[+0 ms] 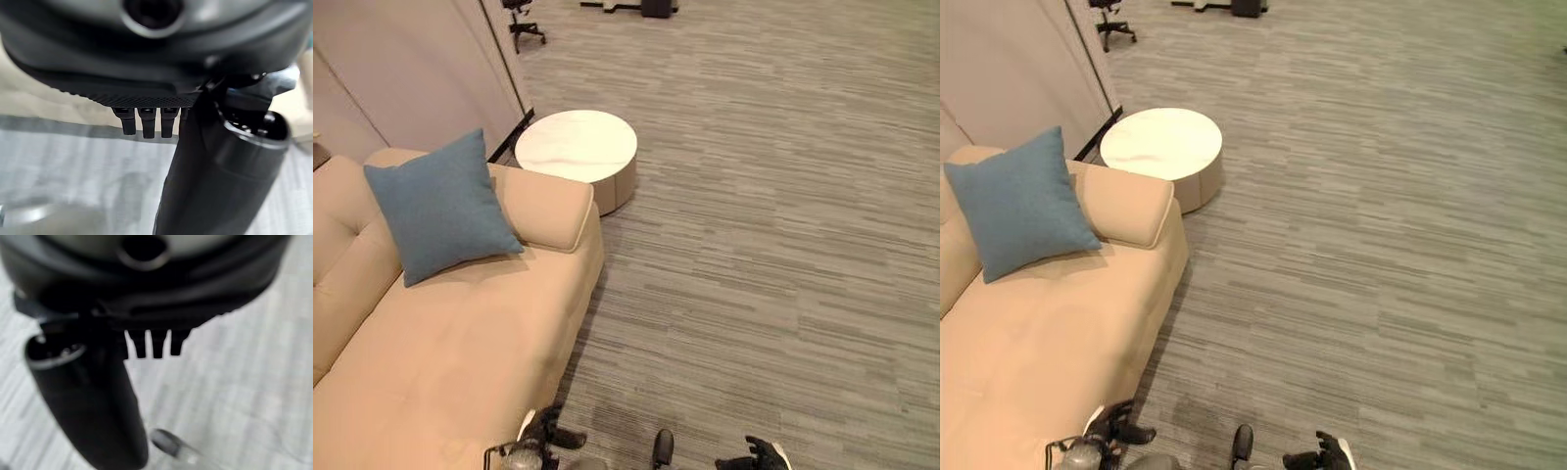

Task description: Pick up all the scattered cushions and arrange them neatly on the sofa.

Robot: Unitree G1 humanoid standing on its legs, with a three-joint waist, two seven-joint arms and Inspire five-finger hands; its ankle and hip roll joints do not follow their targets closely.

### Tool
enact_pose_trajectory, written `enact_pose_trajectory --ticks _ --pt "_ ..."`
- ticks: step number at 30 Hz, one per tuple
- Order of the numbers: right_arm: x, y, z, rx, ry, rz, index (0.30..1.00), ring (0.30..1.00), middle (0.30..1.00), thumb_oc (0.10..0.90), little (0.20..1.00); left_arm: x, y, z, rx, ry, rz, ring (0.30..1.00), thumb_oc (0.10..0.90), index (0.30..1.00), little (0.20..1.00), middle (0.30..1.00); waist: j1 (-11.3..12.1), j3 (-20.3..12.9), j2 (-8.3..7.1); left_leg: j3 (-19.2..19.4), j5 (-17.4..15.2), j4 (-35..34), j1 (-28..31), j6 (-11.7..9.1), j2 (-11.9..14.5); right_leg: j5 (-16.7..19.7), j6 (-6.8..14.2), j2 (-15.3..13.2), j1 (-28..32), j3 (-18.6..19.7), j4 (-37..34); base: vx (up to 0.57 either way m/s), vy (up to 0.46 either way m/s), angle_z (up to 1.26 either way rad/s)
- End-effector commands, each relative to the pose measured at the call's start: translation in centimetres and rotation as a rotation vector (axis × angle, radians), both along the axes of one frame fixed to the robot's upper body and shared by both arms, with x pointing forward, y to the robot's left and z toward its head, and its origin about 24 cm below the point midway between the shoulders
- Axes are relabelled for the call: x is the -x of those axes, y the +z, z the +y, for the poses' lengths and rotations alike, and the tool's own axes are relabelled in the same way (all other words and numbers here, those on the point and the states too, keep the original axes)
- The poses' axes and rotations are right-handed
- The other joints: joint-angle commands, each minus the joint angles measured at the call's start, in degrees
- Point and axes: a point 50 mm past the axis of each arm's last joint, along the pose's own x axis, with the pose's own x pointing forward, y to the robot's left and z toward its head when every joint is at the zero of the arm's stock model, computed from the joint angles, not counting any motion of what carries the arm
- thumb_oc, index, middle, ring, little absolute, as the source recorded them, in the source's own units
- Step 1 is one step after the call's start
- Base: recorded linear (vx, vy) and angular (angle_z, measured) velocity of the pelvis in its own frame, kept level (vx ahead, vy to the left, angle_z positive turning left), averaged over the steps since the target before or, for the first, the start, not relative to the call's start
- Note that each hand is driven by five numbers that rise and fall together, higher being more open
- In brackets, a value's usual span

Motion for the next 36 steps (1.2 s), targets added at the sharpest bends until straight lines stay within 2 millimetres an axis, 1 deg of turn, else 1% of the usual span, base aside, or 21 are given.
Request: enact_pose_trajectory --ticks 1,2,4,6,7,8,10,12,14,15,16,17,20,23,24,28,31,33,34,35,36 --pt "1.1 0.5 -2.7 0.085 -0.066 -0.009 0.900 0.900 0.900 0.800 0.900 -0.7 0.2 -0.1 -0.026 -0.024 -0.022 0.900 0.800 0.900 0.900 0.900 -0.44 1.56 0.67 1.50 1.68 -16.25 1.73 0.98 0.42 -4.98 11.57 -2.49 0.90 0.64 3.90 0.26 0.004 0.41" --pt "1.2 0.5 -2.8 0.089 -0.066 -0.009 0.900 0.900 0.900 0.800 0.900 -0.5 0.1 -0.1 -0.027 -0.025 -0.012 0.900 0.800 0.900 0.900 0.900 -0.45 1.45 0.91 1.77 2.69 -19.66 1.28 0.78 0.00 -5.40 11.76 -2.20 1.63 0.38 3.39 0.16 0.019 0.41" --pt "1.3 0.5 -2.7 0.094 -0.062 -0.013 0.900 0.900 0.900 0.800 0.900 -0.1 -0.1 -0.2 -0.030 -0.027 0.006 0.900 0.800 0.900 0.900 0.900 -0.05 1.00 1.90 2.55 6.89 -26.26 -0.19 0.41 -0.49 -6.30 11.83 -0.67 3.18 0.21 2.52 0.25 0.030 0.16" --pt "1.2 0.5 -2.4 0.092 -0.057 -0.017 0.900 0.900 0.900 0.800 0.900 0.1 -0.2 -0.3 -0.029 -0.030 0.010 0.900 0.800 0.900 0.900 0.900 0.50 1.03 2.59 3.87 10.49 -29.67 -1.56 -0.25 -0.69 -7.29 11.74 0.44 5.18 0.64 2.08 0.21 0.031 0.12" --pt "1.2 0.5 -2.4 0.091 -0.057 -0.017 0.900 0.900 0.900 0.800 0.900 0.1 -0.2 -0.3 -0.030 -0.030 0.010 0.900 0.800 0.900 0.900 0.900 0.53 1.05 2.54 3.92 10.54 -29.78 -1.46 -0.25 -0.73 -7.31 11.75 0.39 5.23 0.68 2.07 0.27 0.090 0.14" --pt "1.3 0.3 -1.8 0.085 -0.023 -0.013 0.900 0.900 0.900 0.800 0.900 0.9 -0.5 -0.2 -0.029 -0.016 0.035 0.900 0.800 0.900 0.900 0.900 0.69 0.20 2.69 4.05 10.36 -32.44 0.68 0.42 -0.66 -8.51 11.82 0.82 5.84 1.32 3.16 0.26 0.100 -0.08" --pt "1.4 0.3 -1.4 0.082 0.006 -0.008 0.900 0.900 0.900 0.800 0.900 1.4 -0.6 0.1 -0.033 0.000 0.048 0.900 0.800 0.900 0.900 0.900 0.86 -0.59 2.55 3.03 9.69 -31.96 1.61 1.03 -1.43 -9.33 12.12 0.18 6.01 1.51 5.62 0.29 0.135 -0.42" --pt "0.7 0.4 -0.7 0.078 0.058 -0.029 0.900 0.900 0.900 0.800 0.900 1.4 -0.5 0.6 -0.042 0.018 0.042 0.900 0.800 0.900 0.900 0.900 1.57 -1.26 2.39 2.77 7.60 -31.12 3.37 2.43 -2.27 -9.76 13.39 -1.48 4.75 1.50 12.61 0.20 0.153 -0.31" --pt "-0.1 0.6 -0.4 0.075 0.090 -0.050 0.900 0.900 0.900 0.800 0.900 1.0 -0.3 1.0 -0.049 0.026 0.024 0.900 0.800 0.900 0.900 0.900 1.51 -1.00 2.93 2.31 6.15 -30.74 5.02 3.76 -2.70 -7.70 14.77 -3.10 1.39 1.30 20.72 0.10 0.120 -0.01" --pt "-0.6 0.7 -0.2 0.075 0.102 -0.067 0.900 0.900 0.900 0.800 0.900 0.8 -0.1 1.2 -0.056 0.028 0.015 0.900 0.800 0.900 0.900 0.900 1.14 -0.72 3.39 1.56 5.70 -30.80 5.86 4.39 -2.75 -6.05 15.29 -3.47 -0.99 1.73 25.33 0.16 0.079 0.00" --pt "-3.3 2.1 -2.3 0.102 0.061 -0.123 0.900 0.900 0.900 0.800 0.900 0.5 0.1 1.8 -0.068 0.025 0.005 0.900 0.800 0.900 0.900 0.900 1.00 -0.21 3.83 -0.23 4.75 -30.70 7.68 5.02 -2.96 -4.50 15.33 -4.15 -3.87 2.17 29.56 0.22 -0.001 0.15" --pt "-2.9 2.1 -2.4 0.093 0.046 -0.137 0.900 0.900 0.900 0.800 0.900 0.7 0.2 2.3 -0.073 0.035 0.002 0.900 0.800 0.900 0.900 0.900 0.82 -0.11 4.02 -1.21 4.52 -31.10 8.75 5.04 -2.84 -4.77 14.75 -4.15 -5.53 2.55 28.31 0.24 -0.073 0.34" --pt "-3.5 2.3 -2.3 0.082 0.059 -0.155 0.900 0.900 0.900 0.800 0.900 1.0 0.1 2.3 -0.073 0.027 0.013 0.900 0.800 0.900 0.900 0.900 0.17 0.02 4.12 -2.57 3.43 -31.42 10.24 4.61 -2.67 -5.80 14.20 -4.45 -7.02 3.81 22.78 0.17 -0.125 0.52" --pt "-3.5 2.3 -2.2 0.067 0.053 -0.159 0.900 0.900 0.900 0.800 0.900 1.4 -0.1 2.2 -0.070 0.021 0.027 0.900 0.800 0.900 0.900 0.900 -1.03 0.20 3.65 -5.08 2.17 -30.98 11.66 3.85 -2.99 -4.20 14.70 -3.64 -8.43 9.82 16.77 0.17 -0.180 0.45" --pt "-3.6 2.3 -2.5 0.064 0.042 -0.157 0.900 0.900 0.900 0.800 0.900 1.4 -0.2 2.2 -0.069 0.015 0.033 0.900 0.800 0.900 0.900 0.900 -1.02 0.17 3.28 -6.14 1.82 -30.87 12.16 3.48 -3.18 -3.75 14.66 -3.47 -8.09 10.74 14.98 0.16 -0.229 0.81" --pt "-3.3 2.3 -3.3 0.066 0.027 -0.136 0.900 0.900 0.900 0.800 0.900 2.4 -0.5 2.2 -0.062 0.032 0.070 0.900 0.800 0.900 0.900 0.900 -0.28 -1.28 1.97 -8.19 1.40 -30.96 12.89 1.67 -2.21 -3.17 14.51 -3.86 -4.36 8.55 9.24 0.15 -0.250 0.79" --pt "-3.4 2.6 -4.2 0.075 0.000 -0.148 0.900 0.900 0.900 0.800 0.900 1.8 -0.4 1.9 -0.050 0.016 0.060 0.900 0.800 0.900 0.900 0.900 0.25 -1.07 1.42 -9.04 2.47 -29.04 10.14 -0.24 -0.55 -4.23 13.39 -3.35 -1.76 5.67 6.28 0.06 -0.275 0.49" --pt "-3.0 2.6 -4.6 0.082 -0.016 -0.142 0.900 0.900 0.900 0.800 0.900 1.4 -0.4 1.6 -0.045 0.008 0.051 0.900 0.800 0.900 0.900 0.900 0.20 -0.55 1.14 -7.46 3.15 -27.10 7.96 -0.58 -0.17 -4.93 12.50 -3.44 -0.77 3.77 5.63 0.00 -0.136 0.75" --pt "-2.9 2.6 -4.9 0.088 -0.031 -0.143 0.900 0.900 0.900 0.800 0.900 0.9 -0.2 1.5 -0.041 0.001 0.034 0.900 0.800 0.900 0.900 0.900 0.07 -0.06 0.87 -5.56 3.71 -24.95 5.95 -0.68 0.13 -5.02 12.25 -3.85 -0.34 2.37 5.23 -0.02 -0.160 1.24" --pt "-2.5 2.5 -5.0 0.087 -0.050 -0.133 0.900 0.900 0.900 0.800 0.900 0.2 0.0 1.1 -0.031 -0.009 0.010 0.900 0.800 0.900 0.900 0.900 -0.09 0.45 0.48 -1.46 3.75 -22.43 3.61 -0.37 0.63 -5.19 11.82 -4.12 0.69 -0.19 4.30 -0.01 -0.160 1.20" --pt "-2.2 2.4 -5.0 0.086 -0.053 -0.123 0.900 0.900 0.900 0.800 0.900 0.2 0.0 1.0 -0.028 -0.012 0.008 0.900 0.800 0.900 0.900 0.900 -0.18 0.39 0.40 0.42 3.56 -22.21 3.04 0.00 0.52 -5.29 11.84 -4.15 1.51 -1.74 3.61 0.07 -0.160 1.52"
